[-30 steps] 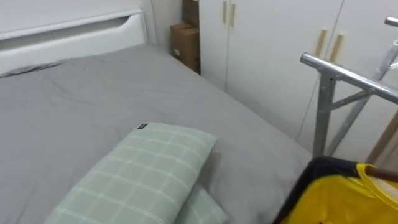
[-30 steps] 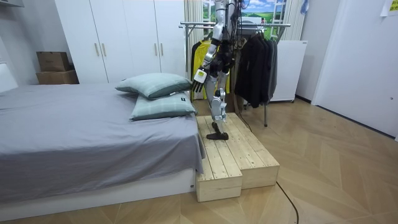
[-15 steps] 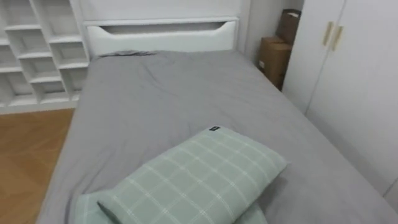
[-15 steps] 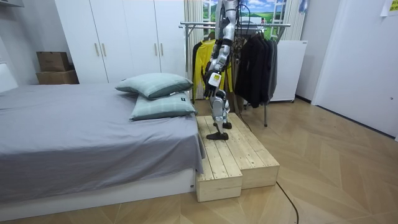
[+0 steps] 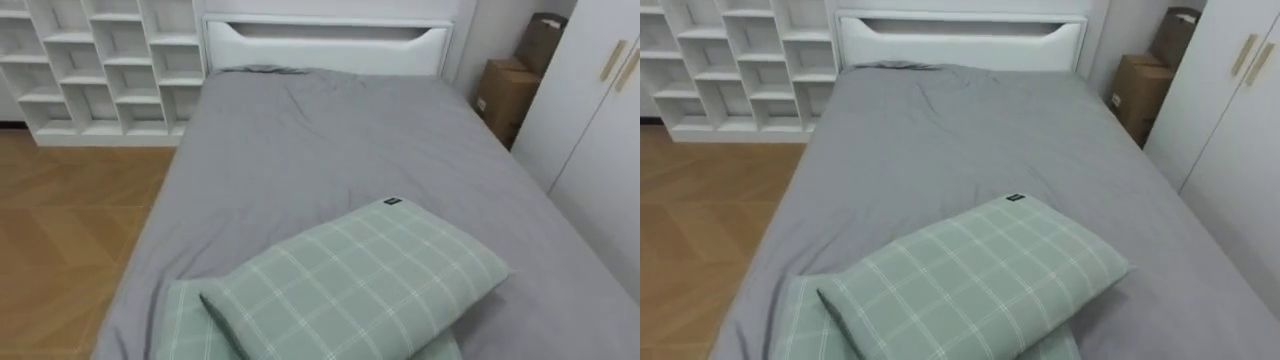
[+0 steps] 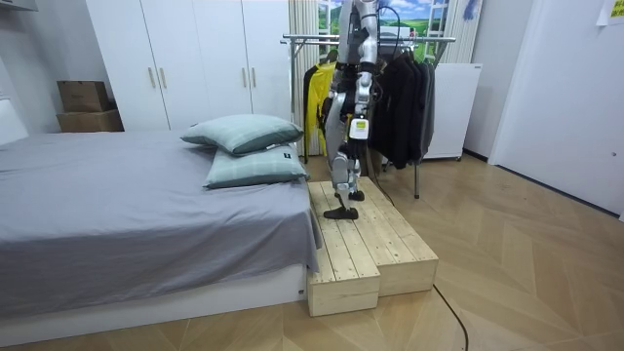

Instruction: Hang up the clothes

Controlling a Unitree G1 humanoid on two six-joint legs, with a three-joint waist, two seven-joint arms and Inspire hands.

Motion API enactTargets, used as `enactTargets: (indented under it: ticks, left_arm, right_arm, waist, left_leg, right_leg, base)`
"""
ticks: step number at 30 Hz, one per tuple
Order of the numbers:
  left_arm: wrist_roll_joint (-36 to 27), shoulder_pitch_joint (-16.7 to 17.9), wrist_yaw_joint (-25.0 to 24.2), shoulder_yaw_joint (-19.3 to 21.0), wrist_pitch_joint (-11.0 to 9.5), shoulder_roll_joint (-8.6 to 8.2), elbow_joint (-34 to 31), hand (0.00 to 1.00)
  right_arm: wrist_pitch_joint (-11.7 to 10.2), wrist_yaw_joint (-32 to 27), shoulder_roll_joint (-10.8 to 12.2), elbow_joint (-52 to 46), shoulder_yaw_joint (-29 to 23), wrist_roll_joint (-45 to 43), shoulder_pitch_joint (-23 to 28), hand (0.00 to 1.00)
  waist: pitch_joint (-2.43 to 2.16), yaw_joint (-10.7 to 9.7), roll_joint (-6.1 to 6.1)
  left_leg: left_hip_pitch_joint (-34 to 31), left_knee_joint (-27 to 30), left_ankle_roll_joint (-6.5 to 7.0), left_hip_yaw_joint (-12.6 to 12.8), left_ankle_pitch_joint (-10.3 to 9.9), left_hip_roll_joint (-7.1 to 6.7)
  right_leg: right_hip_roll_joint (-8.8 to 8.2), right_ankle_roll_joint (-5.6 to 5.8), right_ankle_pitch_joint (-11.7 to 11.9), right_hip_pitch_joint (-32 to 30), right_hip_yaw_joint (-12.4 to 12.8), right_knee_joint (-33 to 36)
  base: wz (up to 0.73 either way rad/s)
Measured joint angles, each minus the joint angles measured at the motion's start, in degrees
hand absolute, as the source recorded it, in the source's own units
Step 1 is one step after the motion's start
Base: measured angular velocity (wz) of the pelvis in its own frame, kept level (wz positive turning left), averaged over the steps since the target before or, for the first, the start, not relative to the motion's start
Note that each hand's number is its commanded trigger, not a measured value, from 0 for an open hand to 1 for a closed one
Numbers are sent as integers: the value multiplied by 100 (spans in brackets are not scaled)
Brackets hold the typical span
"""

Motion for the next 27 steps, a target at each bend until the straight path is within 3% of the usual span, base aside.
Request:
enactTargets:
  ticks: [5, 8, 12, 18, 21, 27]
  left_arm:
    - [-9, -237, 144, -110, -223, 9, -316, 0]
    - [-7, -240, 135, -176, -317, -54, -386, 0]
    - [-71, -108, 102, -176, -319, -51, -374, 0]
    - [-122, 17, 107, -143, -293, -75, -35, 0]
    - [-46, 74, 83, -226, -226, -73, 129, 0]
    - [133, 280, -145, -516, 60, -189, 158, 0]
  right_arm:
    - [-117, -6, 37, 35, -55, 250, 78, 0]
    - [-119, -14, 38, 27, -54, 250, 108, 0]
    - [-107, 14, 37, 23, -89, 319, 154, 0]
    - [-104, 74, 35, 31, -165, 380, 179, 0]
    - [-100, 96, 31, 33, -163, 402, 176, 0]
    - [-98, 103, 23, 39, -162, 452, 166, 0]
  waist:
    - [-58, -217, -25]
    - [-130, -219, -13]
    - [-163, -207, -4]
    - [-147, -201, 23]
    - [-84, -205, 5]
    - [-36, -210, 99]
  left_leg:
    - [14, -87, -4, 11, 112, 18]
    - [65, -151, -12, 55, 145, 22]
    - [141, -256, -14, 99, 144, 21]
    - [143, -277, -40, 122, 125, 25]
    - [164, -239, -40, 65, 78, 23]
    - [14, -20, -74, -87, -33, 37]
  right_leg:
    - [28, -3, -8, -10, 20, -73]
    - [23, -8, -5, -14, 93, -84]
    - [21, -12, -1, -1, 134, -160]
    - [21, -11, -3, 41, 134, -159]
    - [32, -11, -3, 94, 131, -155]
    - [82, -9, -4, 97, 10, -152]
  base:
    - [-2]
    - [-9]
    - [-6]
    - [1]
    - [6]
    - [11]
